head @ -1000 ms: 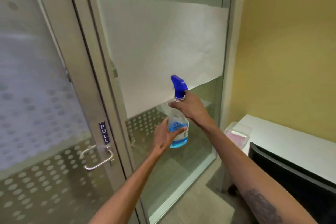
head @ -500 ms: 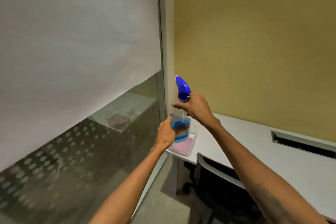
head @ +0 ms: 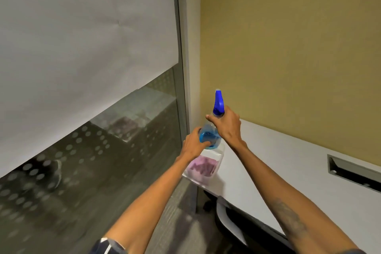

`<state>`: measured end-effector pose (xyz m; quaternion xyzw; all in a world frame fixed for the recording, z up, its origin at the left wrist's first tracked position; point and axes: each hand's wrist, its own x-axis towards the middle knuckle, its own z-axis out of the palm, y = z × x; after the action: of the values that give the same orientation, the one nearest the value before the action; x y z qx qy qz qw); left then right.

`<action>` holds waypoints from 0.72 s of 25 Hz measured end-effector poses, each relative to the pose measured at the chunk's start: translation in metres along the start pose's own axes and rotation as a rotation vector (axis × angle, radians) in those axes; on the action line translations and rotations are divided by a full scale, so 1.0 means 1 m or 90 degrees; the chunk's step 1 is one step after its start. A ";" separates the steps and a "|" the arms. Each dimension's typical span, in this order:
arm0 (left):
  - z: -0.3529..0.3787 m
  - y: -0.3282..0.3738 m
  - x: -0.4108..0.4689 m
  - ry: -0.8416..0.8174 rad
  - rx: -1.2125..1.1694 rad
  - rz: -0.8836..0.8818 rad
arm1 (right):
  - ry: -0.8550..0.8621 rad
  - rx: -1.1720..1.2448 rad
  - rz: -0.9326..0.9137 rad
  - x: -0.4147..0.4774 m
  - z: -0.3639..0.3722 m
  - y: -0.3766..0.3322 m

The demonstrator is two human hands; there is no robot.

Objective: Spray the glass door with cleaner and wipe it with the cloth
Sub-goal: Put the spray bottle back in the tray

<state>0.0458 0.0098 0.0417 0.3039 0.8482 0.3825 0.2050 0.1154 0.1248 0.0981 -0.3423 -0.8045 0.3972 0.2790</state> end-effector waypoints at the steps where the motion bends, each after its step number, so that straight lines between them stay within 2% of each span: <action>1: 0.003 -0.006 0.010 -0.004 0.008 -0.016 | -0.009 -0.001 0.015 0.013 0.010 0.013; 9: 0.038 -0.064 0.067 -0.107 0.109 -0.092 | -0.068 -0.018 0.141 0.075 0.087 0.102; 18: 0.054 -0.120 0.120 -0.224 0.144 -0.103 | -0.065 -0.018 0.239 0.095 0.148 0.152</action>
<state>-0.0537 0.0566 -0.0989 0.3177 0.8586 0.2080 0.3444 0.0011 0.2000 -0.0890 -0.4698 -0.7452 0.4475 0.1542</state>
